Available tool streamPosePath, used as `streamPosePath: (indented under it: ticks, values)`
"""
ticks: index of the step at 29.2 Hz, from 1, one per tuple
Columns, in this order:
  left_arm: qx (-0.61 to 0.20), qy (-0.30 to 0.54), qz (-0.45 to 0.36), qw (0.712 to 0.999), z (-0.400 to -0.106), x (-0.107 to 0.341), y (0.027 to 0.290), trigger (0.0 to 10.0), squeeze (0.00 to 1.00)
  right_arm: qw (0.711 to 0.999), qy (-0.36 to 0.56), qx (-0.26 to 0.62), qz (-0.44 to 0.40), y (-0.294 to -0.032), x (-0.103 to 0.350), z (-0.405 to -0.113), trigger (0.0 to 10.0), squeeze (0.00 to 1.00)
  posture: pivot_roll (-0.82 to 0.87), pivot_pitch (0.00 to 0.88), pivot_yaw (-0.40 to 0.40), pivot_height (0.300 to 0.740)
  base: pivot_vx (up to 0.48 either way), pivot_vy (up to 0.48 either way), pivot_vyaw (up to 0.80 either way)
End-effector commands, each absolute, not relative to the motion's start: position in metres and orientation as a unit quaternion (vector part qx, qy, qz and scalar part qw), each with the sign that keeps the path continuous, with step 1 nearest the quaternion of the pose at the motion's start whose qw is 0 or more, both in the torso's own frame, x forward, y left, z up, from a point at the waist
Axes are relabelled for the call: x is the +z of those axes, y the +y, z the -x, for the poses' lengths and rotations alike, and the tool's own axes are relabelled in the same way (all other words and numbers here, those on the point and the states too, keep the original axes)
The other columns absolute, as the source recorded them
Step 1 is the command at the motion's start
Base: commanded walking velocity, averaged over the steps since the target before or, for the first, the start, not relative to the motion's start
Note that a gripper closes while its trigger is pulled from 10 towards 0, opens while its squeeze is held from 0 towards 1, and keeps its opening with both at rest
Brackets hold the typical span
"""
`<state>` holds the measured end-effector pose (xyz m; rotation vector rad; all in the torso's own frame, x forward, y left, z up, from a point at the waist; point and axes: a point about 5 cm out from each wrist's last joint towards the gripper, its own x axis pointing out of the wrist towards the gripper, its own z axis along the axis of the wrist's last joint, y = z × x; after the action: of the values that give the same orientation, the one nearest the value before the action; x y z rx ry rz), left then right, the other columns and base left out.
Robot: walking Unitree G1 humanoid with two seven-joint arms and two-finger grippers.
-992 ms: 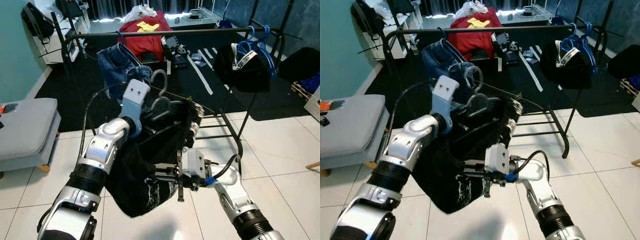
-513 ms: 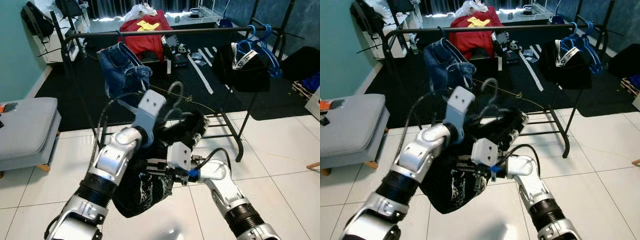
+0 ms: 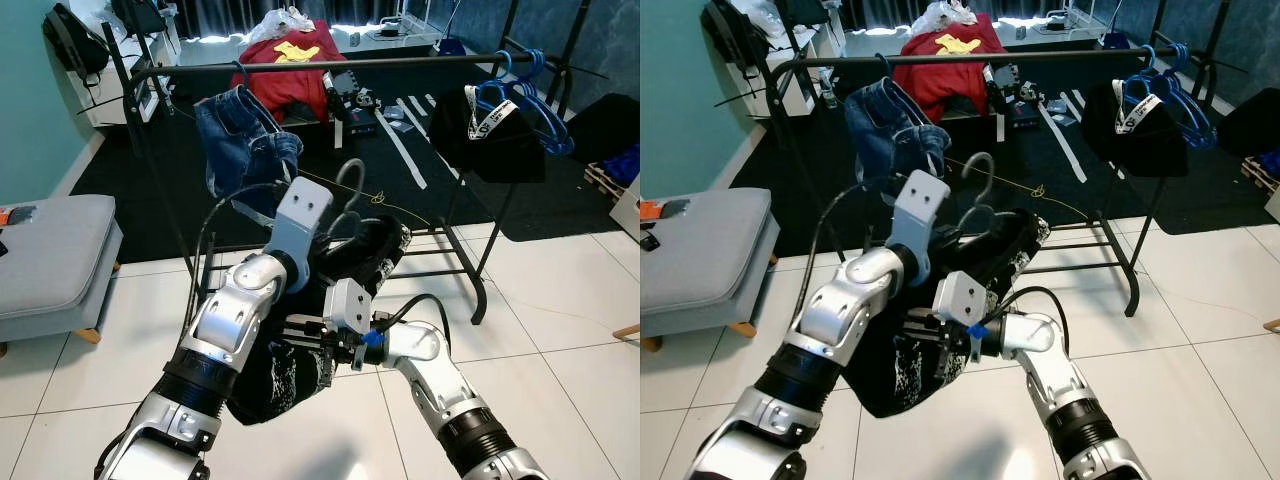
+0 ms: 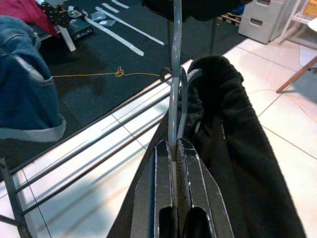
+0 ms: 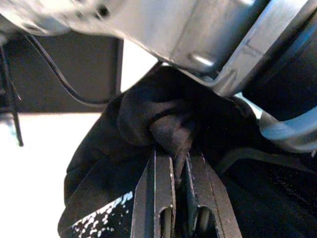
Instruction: Hang hanger
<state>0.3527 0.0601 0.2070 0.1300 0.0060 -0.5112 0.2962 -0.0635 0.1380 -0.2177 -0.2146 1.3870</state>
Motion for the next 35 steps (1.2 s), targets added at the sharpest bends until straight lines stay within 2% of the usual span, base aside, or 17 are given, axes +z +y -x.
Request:
streamPosePath:
  ticks: [1, 9, 10, 15, 16, 17, 18, 20, 21, 22, 23, 24, 27, 31, 32, 33, 35]
  values:
    - [-0.26, -0.025, -0.033, 0.965, -0.352, 0.222, 0.054, 0.0, 0.0, 0.72, -0.129, 0.679, 0.07, -0.047, 0.146, -0.284, 10.0, 1.0, 0.06, 0.09, 0.061, 0.74, 0.0, 0.0, 0.0]
    - [-0.267, -0.034, 0.0, 0.963, -0.351, 0.229, 0.055, 0.0, 0.0, 0.731, -0.14, 0.663, 0.075, -0.049, 0.145, -0.285, 10.0, 1.0, 0.06, 0.09, 0.062, 0.74, 0.0, 0.0, 0.0]
    - [-0.267, -0.035, 0.007, 0.963, -0.351, 0.23, 0.056, 0.0, 0.0, 0.733, -0.14, 0.66, 0.08, -0.051, 0.143, -0.284, 10.0, 0.0, 0.06, 0.089, 0.063, 0.74, 0.0, 0.0, 0.0]
    - [-0.266, -0.037, 0.011, 0.963, -0.353, 0.231, 0.06, 0.0, 0.0, 0.738, -0.135, 0.657, 0.074, -0.057, 0.141, -0.282, 10.0, 0.0, 0.06, 0.089, 0.064, 0.74, 0.0, 0.0, 0.0]
    - [-0.264, -0.04, 0.01, 0.964, -0.354, 0.231, 0.063, 0.0, 0.0, 0.742, -0.135, 0.654, 0.066, -0.061, 0.14, -0.281, 10.0, 0.16, 0.05, 0.087, 0.066, 0.74, 0.0, 0.0, 0.0]
    - [-0.264, -0.04, 0.01, 0.964, -0.354, 0.231, 0.063, 0.0, 0.0, 0.742, -0.135, 0.654, 0.066, -0.061, 0.14, -0.281, 10.0, 0.16, 0.05, 0.087, 0.066, 0.74, 0.0, 0.0, 0.0]
    - [-0.263, -0.041, 0.009, 0.964, -0.354, 0.231, 0.065, 0.0, 0.0, 0.746, -0.132, 0.65, 0.055, -0.065, 0.14, -0.28, 10.0, 1.0, 0.05, 0.084, 0.066, 0.74, 0.0, 0.0, 0.0]
    - [-0.261, -0.044, 0.008, 0.964, -0.355, 0.231, 0.068, 0.0, 0.0, 0.757, -0.134, 0.637, 0.05, -0.069, 0.14, -0.28, 10.0, 1.0, 0.05, 0.081, 0.066, 0.74, 0.0, 0.0, 0.0]
    - [-0.26, -0.047, 0.006, 0.964, -0.356, 0.23, 0.072, 0.0, 0.0, 0.769, -0.135, 0.624, 0.039, -0.075, 0.142, -0.281, 10.0, 0.93, 0.05, 0.081, 0.066, 0.74, 0.0, 0.0, 0.0]
    - [-0.26, -0.047, 0.006, 0.964, -0.356, 0.23, 0.072, 0.0, 0.0, 0.769, -0.135, 0.624, 0.039, -0.075, 0.142, -0.281, 10.0, 0.93, 0.05, 0.081, 0.066, 0.74, 0.0, 0.0, 0.0]
    - [-0.256, -0.05, 0.005, 0.965, -0.358, 0.23, 0.076, 0.0, 0.0, 0.777, -0.128, 0.615, 0.029, -0.082, 0.142, -0.28, 10.0, 0.15, 0.05, 0.075, 0.066, 0.74, 0.0, 0.0, 0.0]
    - [-0.249, -0.05, 0.002, 0.967, -0.36, 0.228, 0.082, 0.0, 0.0, 0.784, -0.114, 0.61, 0.022, -0.091, 0.14, -0.279, 10.0, 0.0, 0.05, 0.073, 0.068, 0.74, 0.0, 0.0, 0.0]
    - [-0.249, -0.05, 0.002, 0.967, -0.36, 0.228, 0.082, 0.0, 0.0, 0.784, -0.114, 0.61, 0.022, -0.091, 0.14, -0.279, 10.0, 0.0, 0.05, 0.073, 0.068, 0.74, 0.0, 0.0, 0.0]
    - [-0.234, -0.048, 0.001, 0.971, -0.364, 0.226, 0.094, 0.0, 0.0, 0.802, -0.1, 0.588, 0.015, -0.111, 0.135, -0.273, 10.0, 0.0, 0.04, 0.066, 0.073, 0.74, 0.0, 0.0, 0.0]
    - [-0.231, -0.048, 0.003, 0.972, -0.365, 0.226, 0.096, 0.0, 0.0, 0.814, -0.111, 0.57, 0.019, -0.117, 0.136, -0.273, 10.0, 0.0, 0.04, 0.065, 0.073, 0.74, 0.0, 0.0, 0.0]
    - [-0.231, -0.048, 0.003, 0.972, -0.365, 0.226, 0.096, 0.0, 0.0, 0.814, -0.111, 0.57, 0.019, -0.117, 0.136, -0.273, 10.0, 0.0, 0.04, 0.065, 0.073, 0.74, 0.0, 0.0, 0.0]
    - [-0.227, -0.049, 0.008, 0.973, -0.366, 0.227, 0.1, 0.0, 0.0, 0.841, -0.12, 0.527, 0.027, -0.126, 0.138, -0.276, 10.0, 0.0, 0.04, 0.059, 0.073, 0.74, 0.0, 0.0, 0.0]
